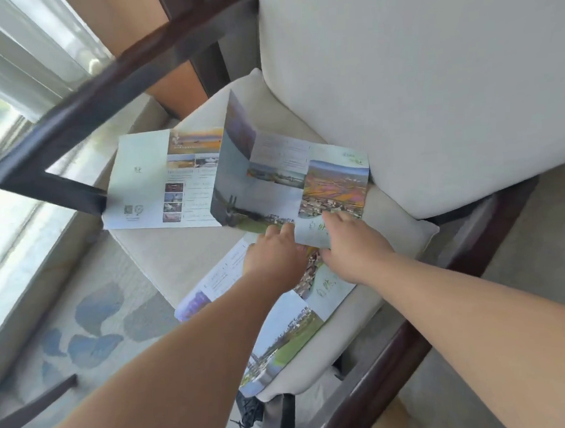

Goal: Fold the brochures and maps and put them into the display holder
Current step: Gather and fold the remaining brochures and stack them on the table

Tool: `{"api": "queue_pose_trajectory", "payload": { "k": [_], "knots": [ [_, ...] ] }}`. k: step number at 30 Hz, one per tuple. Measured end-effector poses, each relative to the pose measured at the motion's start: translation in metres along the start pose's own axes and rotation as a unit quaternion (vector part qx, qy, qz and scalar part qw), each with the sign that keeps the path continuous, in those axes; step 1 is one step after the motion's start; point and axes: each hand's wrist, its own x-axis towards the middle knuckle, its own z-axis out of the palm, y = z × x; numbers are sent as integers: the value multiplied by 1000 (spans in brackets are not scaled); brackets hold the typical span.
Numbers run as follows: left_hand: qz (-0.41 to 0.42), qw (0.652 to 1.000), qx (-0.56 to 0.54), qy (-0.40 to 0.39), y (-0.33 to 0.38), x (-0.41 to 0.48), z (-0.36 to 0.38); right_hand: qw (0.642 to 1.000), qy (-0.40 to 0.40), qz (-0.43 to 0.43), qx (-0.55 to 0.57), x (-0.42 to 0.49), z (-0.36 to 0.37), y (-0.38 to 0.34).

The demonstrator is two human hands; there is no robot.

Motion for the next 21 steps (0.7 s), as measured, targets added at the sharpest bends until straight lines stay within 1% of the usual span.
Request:
{"api": "queue_pose_trajectory", "payload": {
  "k": [3,7,12,17,21],
  "knots": [
    [-2,999,3,32,6,30,10,1000,5,19,11,20,3,10],
    [-16,992,62,107,11,68,26,998,-23,65,11,46,12,25],
    [-75,989,61,114,24,97,47,992,-63,104,31,61,28,39],
    [-77,986,42,144,24,95,53,991,-51,122,36,66,34,38],
    [-65,985,-9,161,23,93,48,989,-7,122,83,66,29,38]
  ]
}}
